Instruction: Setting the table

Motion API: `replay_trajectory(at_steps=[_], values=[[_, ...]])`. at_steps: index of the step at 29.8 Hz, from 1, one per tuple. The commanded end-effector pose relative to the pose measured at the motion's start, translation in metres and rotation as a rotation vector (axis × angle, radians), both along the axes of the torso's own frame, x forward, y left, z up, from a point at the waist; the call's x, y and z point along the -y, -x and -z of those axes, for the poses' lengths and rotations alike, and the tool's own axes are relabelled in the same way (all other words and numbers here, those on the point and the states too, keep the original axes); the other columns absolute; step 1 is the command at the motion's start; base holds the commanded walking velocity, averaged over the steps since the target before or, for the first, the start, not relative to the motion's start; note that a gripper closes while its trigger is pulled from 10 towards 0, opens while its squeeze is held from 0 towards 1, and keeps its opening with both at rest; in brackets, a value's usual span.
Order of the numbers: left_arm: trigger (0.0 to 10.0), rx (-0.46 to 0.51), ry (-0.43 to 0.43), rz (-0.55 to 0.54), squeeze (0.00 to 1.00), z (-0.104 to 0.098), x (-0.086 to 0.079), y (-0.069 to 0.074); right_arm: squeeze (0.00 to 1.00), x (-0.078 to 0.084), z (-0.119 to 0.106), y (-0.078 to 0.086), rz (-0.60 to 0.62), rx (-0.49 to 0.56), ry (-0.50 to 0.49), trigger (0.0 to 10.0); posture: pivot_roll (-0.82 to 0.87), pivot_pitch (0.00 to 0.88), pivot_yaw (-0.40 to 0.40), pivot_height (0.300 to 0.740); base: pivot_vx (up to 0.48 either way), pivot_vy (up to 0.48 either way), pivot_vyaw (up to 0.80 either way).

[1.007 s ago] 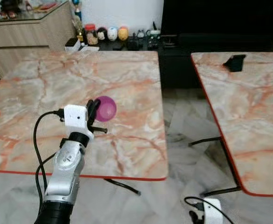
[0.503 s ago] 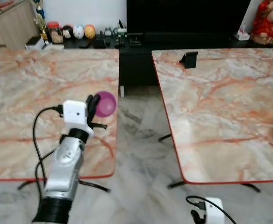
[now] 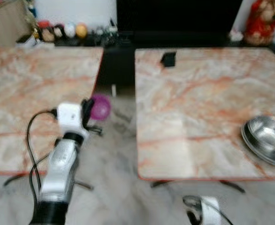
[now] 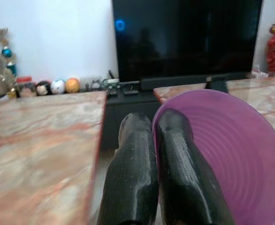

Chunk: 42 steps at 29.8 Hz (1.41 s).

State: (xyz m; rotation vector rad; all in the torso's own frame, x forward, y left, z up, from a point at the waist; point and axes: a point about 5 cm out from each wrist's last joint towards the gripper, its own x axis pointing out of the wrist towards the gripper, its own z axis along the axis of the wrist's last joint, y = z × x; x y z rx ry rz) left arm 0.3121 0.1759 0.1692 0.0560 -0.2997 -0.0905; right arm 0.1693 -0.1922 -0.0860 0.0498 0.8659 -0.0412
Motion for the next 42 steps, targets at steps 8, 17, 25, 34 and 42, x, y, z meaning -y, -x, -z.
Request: replay_trajectory(at_steps=[8,17,25,34,42], values=[[10.0,0.008,-0.003,0.015,0.00,-0.003,0.005,-0.002,0.00,0.008,0.000,0.002,-0.020,-0.007,0.039,10.0,0.03,0.000,0.003,0.740,0.000,-0.371,0.06],[10.0,0.009,-0.001,0.007,0.00,-0.003,0.004,-0.003,0.00,0.008,0.000,0.003,-0.008,-0.010,0.026,10.0,0.03,0.000,0.001,0.740,0.000,-0.371,0.29],[10.0,0.004,0.001,0.008,0.00,0.000,0.002,0.000,0.00,0.007,0.002,0.006,-0.017,-0.019,0.025,10.0,0.02,0.000,0.006,0.740,0.000,-0.366,0.00],[10.0,0.009,-0.020,0.016,0.00,-0.004,-0.002,-0.005,0.00,0.010,0.002,0.008,0.025,-0.010,0.036,10.0,0.01,0.000,0.011,0.740,0.000,-0.358,0.00],[10.0,-0.018,-0.199,0.037,0.00,-0.002,-0.017,-0.007,0.00,0.013,0.001,0.007,0.057,-0.012,0.045,10.0,0.01,0.000,0.000,0.740,0.000,-0.070,0.00]])
